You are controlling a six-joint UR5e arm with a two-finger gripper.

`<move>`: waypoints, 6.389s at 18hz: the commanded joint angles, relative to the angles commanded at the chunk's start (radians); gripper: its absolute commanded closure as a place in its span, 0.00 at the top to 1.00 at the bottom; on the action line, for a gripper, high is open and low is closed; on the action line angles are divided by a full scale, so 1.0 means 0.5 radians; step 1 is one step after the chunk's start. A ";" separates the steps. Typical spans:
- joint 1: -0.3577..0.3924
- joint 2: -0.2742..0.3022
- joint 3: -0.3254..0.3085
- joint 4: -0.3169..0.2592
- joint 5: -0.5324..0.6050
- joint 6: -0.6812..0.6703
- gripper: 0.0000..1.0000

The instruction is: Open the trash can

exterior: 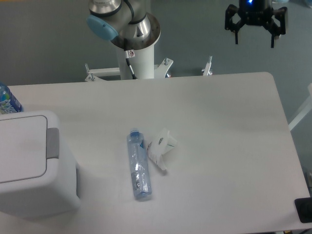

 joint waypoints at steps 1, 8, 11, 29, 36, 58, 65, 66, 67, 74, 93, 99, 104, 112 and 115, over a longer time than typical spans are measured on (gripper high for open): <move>0.000 0.000 -0.003 0.000 -0.003 0.000 1.00; -0.012 0.000 0.012 0.000 -0.021 -0.211 1.00; -0.086 -0.003 0.058 0.000 -0.138 -0.600 1.00; -0.917 -0.282 0.292 0.325 -0.460 -2.417 1.00; -1.190 -0.484 0.334 0.456 -0.466 -2.629 1.00; -1.552 -0.577 0.288 0.684 -0.472 -3.059 1.00; -1.574 -0.574 0.282 0.687 -0.476 -3.053 1.00; -1.574 -0.574 0.279 0.684 -0.476 -3.056 1.00; -1.580 -0.571 0.270 0.684 -0.479 -3.056 1.00; -1.608 -0.565 0.236 0.687 -0.472 -3.056 1.00; -1.623 -0.558 0.218 0.690 -0.472 -3.050 1.00; -1.623 -0.565 0.209 0.687 -0.472 -3.053 1.00; -1.623 -0.561 0.206 0.687 -0.472 -3.050 1.00; -1.608 -0.552 0.285 0.690 -0.472 -3.028 1.00; -1.437 -0.549 0.405 0.684 -0.436 -3.028 1.00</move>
